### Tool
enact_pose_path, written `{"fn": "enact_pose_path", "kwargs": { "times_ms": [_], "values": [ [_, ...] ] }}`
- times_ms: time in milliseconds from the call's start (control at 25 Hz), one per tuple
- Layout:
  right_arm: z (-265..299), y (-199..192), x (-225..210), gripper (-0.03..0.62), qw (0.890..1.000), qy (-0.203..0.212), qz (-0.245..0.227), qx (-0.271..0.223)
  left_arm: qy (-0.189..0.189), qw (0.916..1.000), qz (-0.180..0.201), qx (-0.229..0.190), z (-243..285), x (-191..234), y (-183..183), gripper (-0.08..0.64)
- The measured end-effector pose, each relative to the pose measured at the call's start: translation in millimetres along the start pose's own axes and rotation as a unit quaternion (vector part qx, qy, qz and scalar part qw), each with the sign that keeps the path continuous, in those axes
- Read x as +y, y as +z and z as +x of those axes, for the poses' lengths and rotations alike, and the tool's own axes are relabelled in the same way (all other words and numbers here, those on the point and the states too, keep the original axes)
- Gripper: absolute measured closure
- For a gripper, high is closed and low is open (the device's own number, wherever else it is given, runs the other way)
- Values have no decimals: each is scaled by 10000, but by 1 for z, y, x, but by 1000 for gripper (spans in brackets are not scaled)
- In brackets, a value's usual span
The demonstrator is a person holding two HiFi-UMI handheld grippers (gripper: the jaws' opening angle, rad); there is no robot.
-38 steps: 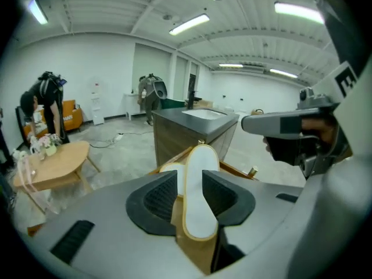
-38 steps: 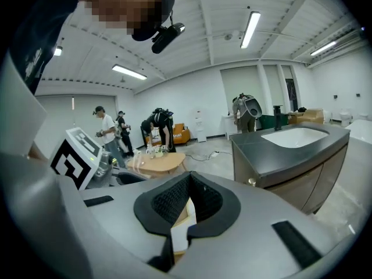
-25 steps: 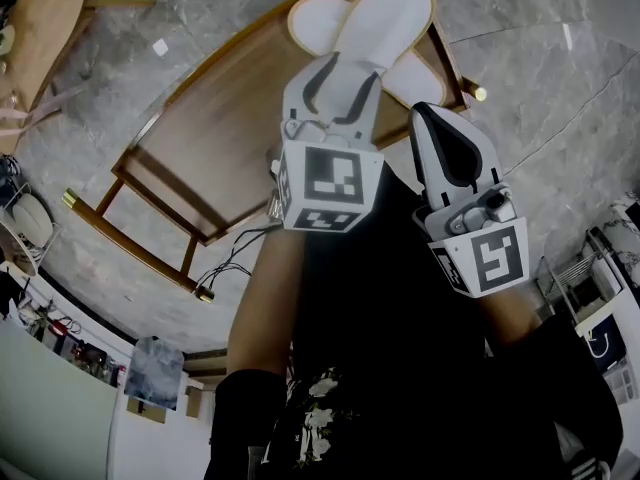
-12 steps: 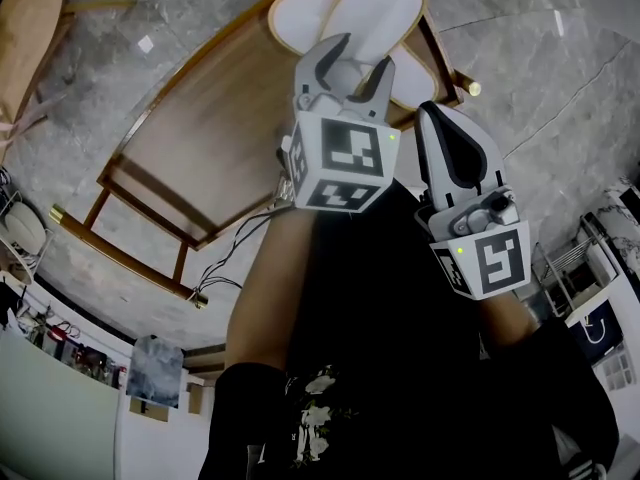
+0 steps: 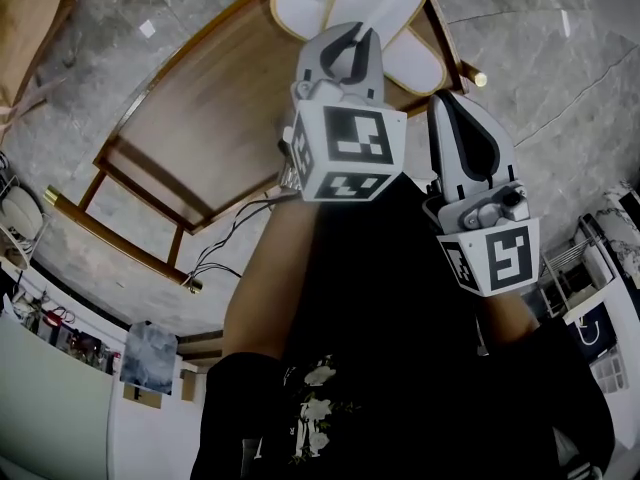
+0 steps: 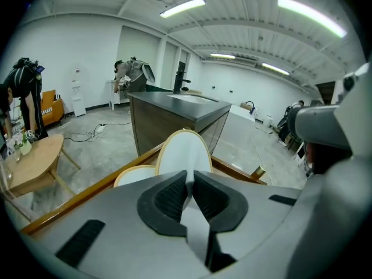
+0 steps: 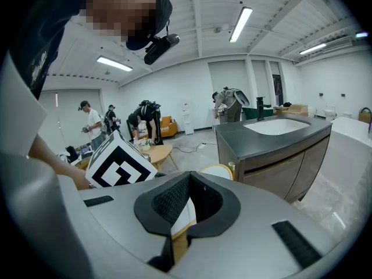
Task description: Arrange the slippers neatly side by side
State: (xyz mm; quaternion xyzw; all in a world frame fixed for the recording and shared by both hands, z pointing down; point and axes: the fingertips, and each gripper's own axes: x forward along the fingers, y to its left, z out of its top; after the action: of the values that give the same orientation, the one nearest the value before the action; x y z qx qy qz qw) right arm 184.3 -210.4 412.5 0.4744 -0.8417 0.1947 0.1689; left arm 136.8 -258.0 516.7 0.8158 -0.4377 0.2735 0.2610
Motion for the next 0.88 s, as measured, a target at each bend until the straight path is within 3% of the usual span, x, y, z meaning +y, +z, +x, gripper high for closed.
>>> {"fn": "enact_pose_path", "kwargs": {
  "times_ms": [440,640,880],
  "values": [
    [8,3,19,594,9999,133,43,-67,90,9989,-167,-419,-39,1,13,543],
    [13,7,38,594,9995,292,38,-146,202,9967,-598,-520,-66,15,17,545],
    [13,19,55,594,9989,383,-52,-283,379,9927,-817,-801,-106,20,25,545]
  ]
}}
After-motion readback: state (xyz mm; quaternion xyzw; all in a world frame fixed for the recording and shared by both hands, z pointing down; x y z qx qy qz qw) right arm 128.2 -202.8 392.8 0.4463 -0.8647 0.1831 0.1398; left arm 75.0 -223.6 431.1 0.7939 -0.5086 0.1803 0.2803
